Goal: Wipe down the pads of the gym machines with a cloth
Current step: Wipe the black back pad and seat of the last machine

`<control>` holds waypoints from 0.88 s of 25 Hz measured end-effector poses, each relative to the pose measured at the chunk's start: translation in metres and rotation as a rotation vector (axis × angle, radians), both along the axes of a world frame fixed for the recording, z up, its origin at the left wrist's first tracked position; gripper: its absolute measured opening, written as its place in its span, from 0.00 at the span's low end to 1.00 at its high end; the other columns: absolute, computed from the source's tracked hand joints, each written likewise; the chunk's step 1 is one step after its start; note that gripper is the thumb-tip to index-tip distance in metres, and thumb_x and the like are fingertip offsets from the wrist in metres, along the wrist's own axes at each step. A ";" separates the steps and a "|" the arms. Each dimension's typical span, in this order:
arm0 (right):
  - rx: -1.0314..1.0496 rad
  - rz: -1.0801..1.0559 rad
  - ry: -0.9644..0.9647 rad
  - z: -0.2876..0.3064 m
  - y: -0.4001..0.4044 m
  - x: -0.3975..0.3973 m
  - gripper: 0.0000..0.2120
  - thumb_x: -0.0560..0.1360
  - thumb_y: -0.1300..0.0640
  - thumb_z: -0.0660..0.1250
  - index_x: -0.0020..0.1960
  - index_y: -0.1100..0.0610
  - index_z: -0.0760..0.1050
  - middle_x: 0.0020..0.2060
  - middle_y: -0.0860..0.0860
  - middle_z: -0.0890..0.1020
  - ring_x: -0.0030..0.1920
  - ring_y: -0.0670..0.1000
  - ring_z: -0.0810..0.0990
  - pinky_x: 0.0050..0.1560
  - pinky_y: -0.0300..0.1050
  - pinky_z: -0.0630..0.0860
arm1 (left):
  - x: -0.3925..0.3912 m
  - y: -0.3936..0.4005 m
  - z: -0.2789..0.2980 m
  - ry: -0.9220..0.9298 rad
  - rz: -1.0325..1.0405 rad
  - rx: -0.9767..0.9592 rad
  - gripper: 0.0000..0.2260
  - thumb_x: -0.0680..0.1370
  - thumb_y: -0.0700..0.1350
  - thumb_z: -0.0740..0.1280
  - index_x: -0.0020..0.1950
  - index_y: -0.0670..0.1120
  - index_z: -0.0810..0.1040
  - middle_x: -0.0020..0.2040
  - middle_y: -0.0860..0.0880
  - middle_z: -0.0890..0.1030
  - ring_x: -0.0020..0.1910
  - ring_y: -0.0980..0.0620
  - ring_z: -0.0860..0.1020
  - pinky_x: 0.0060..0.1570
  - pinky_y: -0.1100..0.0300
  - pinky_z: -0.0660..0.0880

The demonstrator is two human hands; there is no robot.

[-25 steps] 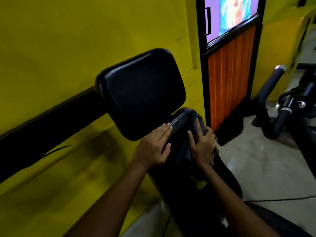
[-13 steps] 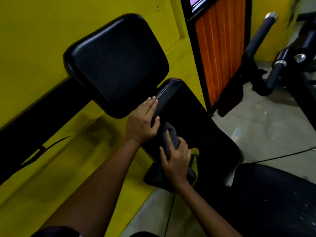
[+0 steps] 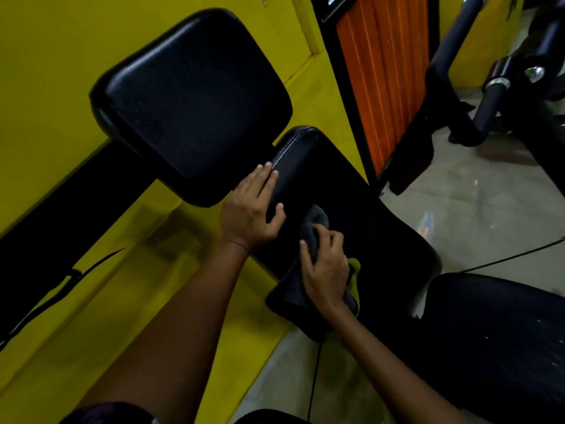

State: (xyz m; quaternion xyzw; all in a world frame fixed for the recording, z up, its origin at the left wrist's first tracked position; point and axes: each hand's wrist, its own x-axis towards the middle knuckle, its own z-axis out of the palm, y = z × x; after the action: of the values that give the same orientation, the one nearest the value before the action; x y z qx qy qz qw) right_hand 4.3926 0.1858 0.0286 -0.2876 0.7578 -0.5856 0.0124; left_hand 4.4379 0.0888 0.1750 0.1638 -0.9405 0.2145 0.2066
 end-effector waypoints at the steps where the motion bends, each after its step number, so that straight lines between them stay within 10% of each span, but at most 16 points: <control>1: 0.004 -0.026 0.006 -0.005 -0.001 -0.003 0.20 0.76 0.42 0.56 0.61 0.52 0.71 0.51 0.58 0.74 0.44 0.59 0.78 0.39 0.52 0.76 | 0.000 0.000 0.000 0.000 0.001 -0.002 0.24 0.73 0.49 0.59 0.64 0.36 0.75 0.64 0.38 0.75 0.63 0.40 0.75 0.60 0.51 0.72; 6: 0.382 -0.079 -0.192 -0.061 0.027 0.001 0.35 0.70 0.29 0.48 0.72 0.44 0.65 0.66 0.58 0.69 0.61 0.64 0.70 0.57 0.62 0.66 | -0.002 0.004 0.001 0.036 0.010 0.042 0.24 0.73 0.47 0.59 0.65 0.36 0.74 0.64 0.38 0.76 0.63 0.40 0.75 0.60 0.49 0.73; 11: 0.350 -0.054 -0.522 -0.053 0.026 -0.038 0.30 0.77 0.41 0.58 0.73 0.56 0.62 0.61 0.60 0.67 0.54 0.64 0.75 0.52 0.56 0.73 | -0.009 0.021 -0.005 -0.151 0.209 -0.097 0.32 0.71 0.58 0.58 0.71 0.41 0.67 0.70 0.38 0.69 0.68 0.35 0.68 0.60 0.40 0.70; 17: 0.146 0.047 0.084 -0.014 -0.012 -0.074 0.27 0.76 0.40 0.55 0.73 0.48 0.64 0.54 0.61 0.72 0.43 0.62 0.78 0.40 0.52 0.76 | -0.020 0.029 -0.031 -0.377 0.381 -0.352 0.33 0.76 0.64 0.52 0.77 0.50 0.55 0.78 0.45 0.52 0.74 0.30 0.50 0.65 0.30 0.55; 22: 0.398 -0.037 -0.586 -0.097 0.010 -0.128 0.28 0.79 0.41 0.56 0.75 0.51 0.58 0.59 0.62 0.68 0.55 0.66 0.75 0.53 0.54 0.71 | -0.021 0.026 -0.036 -0.325 0.387 -0.412 0.34 0.74 0.67 0.52 0.76 0.50 0.60 0.77 0.45 0.56 0.73 0.30 0.54 0.64 0.31 0.58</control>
State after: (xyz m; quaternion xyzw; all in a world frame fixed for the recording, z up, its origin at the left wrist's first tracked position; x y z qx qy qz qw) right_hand 4.2648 0.1954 -0.0680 -0.0853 0.8263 -0.4843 0.2746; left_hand 4.4165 0.1148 0.1390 0.2580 -0.8495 0.4587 0.0381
